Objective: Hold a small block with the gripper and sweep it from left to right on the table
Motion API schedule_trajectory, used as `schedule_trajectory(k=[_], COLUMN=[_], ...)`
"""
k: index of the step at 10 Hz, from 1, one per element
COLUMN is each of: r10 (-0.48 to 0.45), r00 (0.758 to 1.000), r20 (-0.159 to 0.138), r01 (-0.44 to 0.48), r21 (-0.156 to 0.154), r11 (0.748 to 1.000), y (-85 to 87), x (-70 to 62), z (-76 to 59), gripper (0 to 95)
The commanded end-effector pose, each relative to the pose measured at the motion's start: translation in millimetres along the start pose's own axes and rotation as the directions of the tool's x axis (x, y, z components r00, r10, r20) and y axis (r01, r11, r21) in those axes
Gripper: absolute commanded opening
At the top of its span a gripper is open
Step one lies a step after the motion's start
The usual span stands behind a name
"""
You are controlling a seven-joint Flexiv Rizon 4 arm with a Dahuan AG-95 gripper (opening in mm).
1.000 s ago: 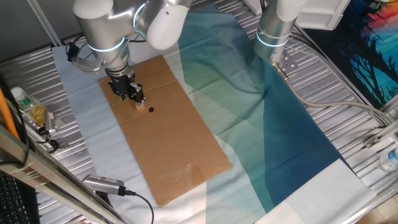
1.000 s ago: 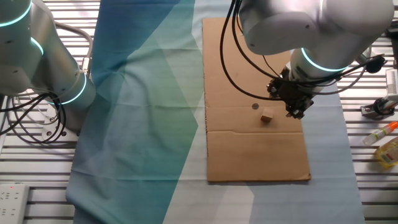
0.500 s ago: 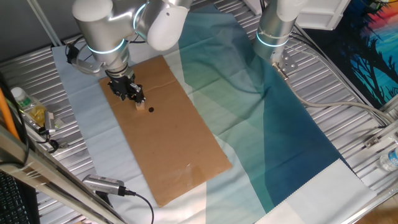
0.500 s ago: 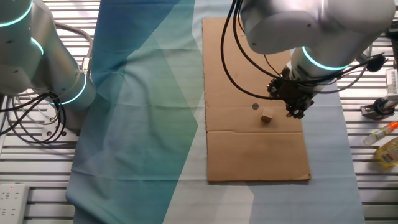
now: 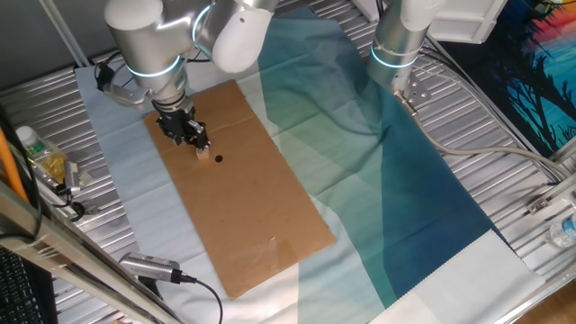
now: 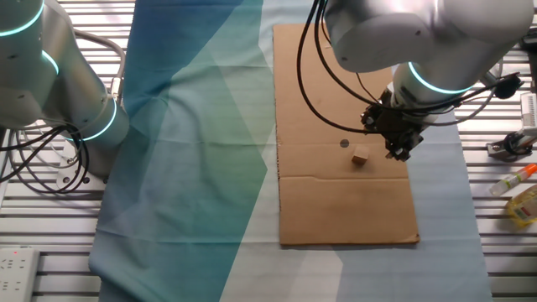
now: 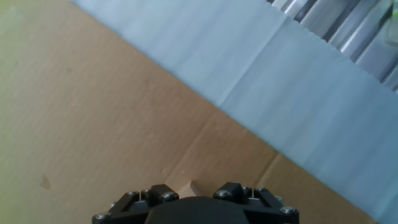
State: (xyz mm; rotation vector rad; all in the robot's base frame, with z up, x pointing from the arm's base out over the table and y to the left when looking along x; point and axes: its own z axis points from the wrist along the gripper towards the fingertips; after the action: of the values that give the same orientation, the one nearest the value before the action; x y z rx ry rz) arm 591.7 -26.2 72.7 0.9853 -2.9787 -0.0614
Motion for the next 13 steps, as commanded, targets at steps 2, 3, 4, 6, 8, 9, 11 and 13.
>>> schedule_trajectory(k=[2, 3, 4, 6, 8, 9, 11, 13], r10=[-0.347, -0.392, -0.396, -0.467, -0.478, -0.483, -0.504, -0.52], r00=[0.938, 0.92, 0.918, 0.884, 0.878, 0.876, 0.864, 0.854], r20=[-0.01, -0.011, -0.01, -0.011, -0.007, -0.006, -0.008, -0.006], r01=[0.347, 0.392, 0.396, 0.467, 0.477, 0.482, 0.504, 0.519], r21=[0.042, 0.044, 0.044, 0.053, 0.055, 0.055, 0.054, 0.051], r11=[0.937, 0.919, 0.917, 0.883, 0.877, 0.874, 0.862, 0.853], y=[-1.2, -1.3, -1.3, -1.3, -1.3, -1.2, -0.4, 0.9], x=[0.7, 0.7, 0.8, 0.8, 0.8, 0.6, -0.3, 0.4], z=[0.6, 0.5, 0.5, 0.5, 0.4, 0.5, 1.2, -0.5], gripper=[57.0, 57.0, 57.0, 57.0, 57.0, 57.0, 57.0, 57.0])
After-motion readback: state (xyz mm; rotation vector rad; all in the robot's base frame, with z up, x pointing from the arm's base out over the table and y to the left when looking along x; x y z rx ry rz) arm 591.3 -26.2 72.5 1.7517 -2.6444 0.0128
